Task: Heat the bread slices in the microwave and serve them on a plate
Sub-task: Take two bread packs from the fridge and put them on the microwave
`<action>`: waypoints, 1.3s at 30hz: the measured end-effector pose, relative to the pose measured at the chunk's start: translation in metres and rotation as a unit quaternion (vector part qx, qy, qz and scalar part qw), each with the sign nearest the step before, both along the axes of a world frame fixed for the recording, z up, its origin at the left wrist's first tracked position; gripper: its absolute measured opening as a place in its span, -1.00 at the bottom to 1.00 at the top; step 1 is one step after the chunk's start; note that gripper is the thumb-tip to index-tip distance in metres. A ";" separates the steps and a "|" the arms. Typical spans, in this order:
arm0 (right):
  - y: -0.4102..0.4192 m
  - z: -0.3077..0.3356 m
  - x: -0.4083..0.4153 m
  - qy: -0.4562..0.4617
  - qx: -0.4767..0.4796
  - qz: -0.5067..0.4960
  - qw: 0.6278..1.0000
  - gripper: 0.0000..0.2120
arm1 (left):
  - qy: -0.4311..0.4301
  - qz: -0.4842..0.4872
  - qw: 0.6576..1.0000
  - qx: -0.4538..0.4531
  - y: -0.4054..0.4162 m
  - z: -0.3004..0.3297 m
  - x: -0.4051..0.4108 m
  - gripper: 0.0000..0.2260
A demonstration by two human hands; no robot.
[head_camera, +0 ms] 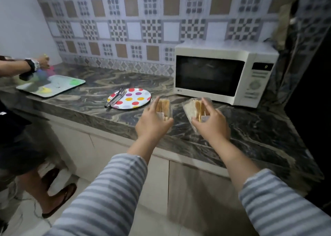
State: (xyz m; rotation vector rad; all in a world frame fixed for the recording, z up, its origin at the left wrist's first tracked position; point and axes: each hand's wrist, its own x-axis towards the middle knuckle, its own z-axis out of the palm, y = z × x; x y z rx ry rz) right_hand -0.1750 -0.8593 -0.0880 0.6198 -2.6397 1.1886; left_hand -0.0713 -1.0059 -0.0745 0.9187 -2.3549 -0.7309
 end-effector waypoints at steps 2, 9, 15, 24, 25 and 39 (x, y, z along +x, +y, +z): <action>-0.008 0.012 -0.019 0.012 -0.003 -0.027 1.000 -0.31 | 0.016 -0.027 1.000 0.001 -0.014 0.010 -0.028 -0.26; -0.024 0.058 -0.108 0.065 -0.020 -0.100 0.993 -0.30 | 0.087 -0.096 0.991 -0.012 -0.040 0.062 -0.141 -0.26; -0.032 0.117 -0.192 0.116 -0.046 -0.139 0.982 -0.32 | 0.142 -0.142 0.979 -0.034 -0.052 0.125 -0.234 -0.27; -0.056 0.187 -0.306 0.110 -0.014 -0.173 0.979 -0.33 | 0.135 -0.172 0.975 -0.031 -0.076 0.189 -0.356 -0.25; -0.059 0.190 -0.316 0.107 -0.007 -0.176 0.978 -0.33 | 0.121 -0.173 0.977 -0.028 -0.079 0.191 -0.368 -0.25; -0.103 0.176 -0.404 0.043 0.034 -0.230 0.972 -0.31 | 0.049 -0.197 0.979 0.010 -0.095 0.166 -0.475 -0.21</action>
